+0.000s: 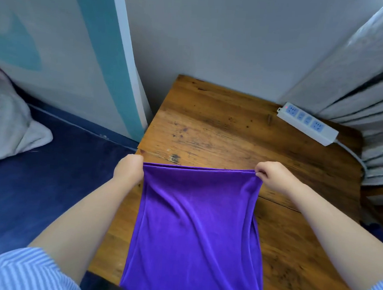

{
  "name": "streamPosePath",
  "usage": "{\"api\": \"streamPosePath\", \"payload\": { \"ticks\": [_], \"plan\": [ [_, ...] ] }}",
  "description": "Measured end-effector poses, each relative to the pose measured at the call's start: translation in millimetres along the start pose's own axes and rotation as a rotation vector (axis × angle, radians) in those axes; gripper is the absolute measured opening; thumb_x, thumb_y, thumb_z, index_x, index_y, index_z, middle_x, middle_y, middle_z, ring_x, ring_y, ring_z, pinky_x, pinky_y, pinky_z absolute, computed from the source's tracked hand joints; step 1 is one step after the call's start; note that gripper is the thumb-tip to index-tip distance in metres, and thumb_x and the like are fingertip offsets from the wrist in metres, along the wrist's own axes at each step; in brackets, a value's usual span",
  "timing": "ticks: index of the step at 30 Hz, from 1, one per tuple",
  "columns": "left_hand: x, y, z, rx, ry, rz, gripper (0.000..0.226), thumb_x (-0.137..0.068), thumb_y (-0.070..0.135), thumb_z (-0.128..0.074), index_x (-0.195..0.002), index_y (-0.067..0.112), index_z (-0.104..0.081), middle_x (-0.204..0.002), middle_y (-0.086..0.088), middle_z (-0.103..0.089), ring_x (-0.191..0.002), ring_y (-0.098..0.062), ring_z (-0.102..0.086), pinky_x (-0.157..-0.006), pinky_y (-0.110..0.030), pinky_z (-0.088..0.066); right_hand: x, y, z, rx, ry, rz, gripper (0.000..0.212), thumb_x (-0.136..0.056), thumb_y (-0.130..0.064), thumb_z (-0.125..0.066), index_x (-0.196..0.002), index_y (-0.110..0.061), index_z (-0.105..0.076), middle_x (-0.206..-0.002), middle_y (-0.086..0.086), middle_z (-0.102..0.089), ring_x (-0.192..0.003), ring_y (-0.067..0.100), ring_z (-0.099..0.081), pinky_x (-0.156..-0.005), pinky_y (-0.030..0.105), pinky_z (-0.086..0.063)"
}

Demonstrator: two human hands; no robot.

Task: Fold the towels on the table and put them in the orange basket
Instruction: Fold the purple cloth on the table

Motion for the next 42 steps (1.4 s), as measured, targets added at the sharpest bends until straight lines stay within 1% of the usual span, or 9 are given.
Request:
{"api": "streamPosePath", "payload": {
  "ticks": [13, 17, 20, 24, 28, 30, 34, 38, 42],
  "plan": [
    [38.1, 13.0, 57.1, -0.029, 0.230, -0.119, 0.017, -0.086, -0.007, -0.042, -0.090, 0.009, -0.036, -0.102, -0.019, -0.060, -0.081, -0.029, -0.051, -0.062, -0.035, -0.038, 85.7, -30.3, 30.5, 0.163, 0.057, 0.024, 0.018, -0.097, -0.022, -0.040, -0.104, -0.011, -0.053, -0.109, 0.006, -0.062, -0.097, 0.019, -0.058, -0.075, 0.024, -0.046],
    [52.0, 10.5, 80.9, 0.066, 0.288, -0.133, 0.026, -0.086, -0.004, -0.044, -0.109, 0.006, -0.053, -0.109, -0.017, -0.059, -0.094, -0.030, -0.054, -0.070, -0.035, -0.041, 123.1, -33.5, 49.3, 0.060, 0.333, 0.077, 0.017, -0.095, -0.017, -0.044, -0.097, -0.005, -0.056, -0.095, 0.011, -0.066, -0.089, 0.026, -0.062, -0.072, 0.028, -0.045],
    [62.3, 11.8, 117.7, 0.183, 0.352, -0.243, 0.027, -0.086, -0.002, -0.047, -0.105, 0.006, -0.065, -0.111, -0.018, -0.062, -0.103, -0.034, -0.055, -0.082, -0.035, -0.044, 152.1, -33.9, 69.7, 0.023, 0.564, 0.024, 0.025, -0.091, -0.009, -0.049, -0.114, -0.002, -0.057, -0.103, 0.018, -0.067, -0.097, 0.032, -0.064, -0.079, 0.032, -0.047],
    [90.0, 32.9, 165.6, 0.303, 0.544, -0.424, 0.029, -0.088, -0.001, -0.044, -0.105, 0.001, -0.068, -0.110, -0.025, -0.063, -0.106, -0.037, -0.055, -0.087, -0.035, -0.041, 164.3, -39.3, 97.7, 0.180, 0.584, -0.229, 0.026, -0.094, -0.014, -0.038, -0.108, -0.003, -0.057, -0.114, 0.016, -0.059, -0.109, 0.028, -0.053, -0.088, 0.035, -0.042],
    [132.5, 42.0, 207.2, 0.604, 0.991, -0.554, 0.027, -0.084, -0.007, -0.045, -0.097, -0.008, -0.068, -0.096, -0.030, -0.066, -0.093, -0.041, -0.060, -0.081, -0.034, -0.036, 187.3, -49.6, 138.3, -0.071, 1.141, -0.335, 0.019, -0.088, -0.001, -0.045, -0.093, 0.010, -0.060, -0.098, 0.031, -0.058, -0.095, 0.044, -0.053, -0.079, 0.046, -0.045],
    [146.5, 40.0, 208.8, 0.612, 1.062, -0.576, 0.026, -0.083, -0.006, -0.045, -0.095, -0.008, -0.068, -0.091, -0.030, -0.065, -0.089, -0.041, -0.060, -0.079, -0.036, -0.037, 202.2, -54.5, 140.7, -0.076, 1.354, -0.280, 0.017, -0.081, 0.001, -0.049, -0.082, 0.012, -0.061, -0.083, 0.033, -0.060, -0.079, 0.047, -0.057, -0.068, 0.046, -0.050],
    [153.5, 35.4, 187.9, 0.213, 0.695, -0.461, 0.026, -0.088, 0.001, -0.048, -0.106, -0.001, -0.066, -0.107, -0.025, -0.059, -0.099, -0.039, -0.056, -0.082, -0.038, -0.043, 218.8, -47.9, 129.5, 0.105, 0.873, -0.277, 0.015, -0.082, 0.005, -0.051, -0.091, 0.010, -0.062, -0.093, 0.030, -0.059, -0.095, 0.041, -0.056, -0.079, 0.043, -0.044],
    [169.2, 40.0, 205.5, 0.450, 0.949, -0.507, 0.023, -0.085, -0.004, -0.049, -0.098, -0.005, -0.068, -0.099, -0.029, -0.061, -0.093, -0.042, -0.058, -0.078, -0.044, -0.045, 237.7, -46.9, 151.7, 0.028, 1.250, -0.182, 0.008, -0.074, 0.008, -0.054, -0.074, 0.010, -0.062, -0.070, 0.029, -0.060, -0.068, 0.044, -0.060, -0.058, 0.043, -0.051],
    [166.3, 53.9, 215.0, 0.457, 0.902, -0.520, 0.027, -0.085, -0.006, -0.046, -0.101, -0.005, -0.067, -0.104, -0.029, -0.061, -0.100, -0.042, -0.056, -0.084, -0.044, -0.043, 228.3, -30.9, 169.1, -0.084, 1.148, -0.326, 0.020, -0.089, -0.001, -0.047, -0.094, 0.009, -0.063, -0.097, 0.031, -0.059, -0.090, 0.044, -0.057, -0.076, 0.045, -0.044]
  ]
}}
Point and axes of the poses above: each hand's wrist, its own x-axis away from the middle knuckle, its own z-axis out of the back of the hand, y = z × x, the point moved 1 cm from there along -x, towards the middle knuckle
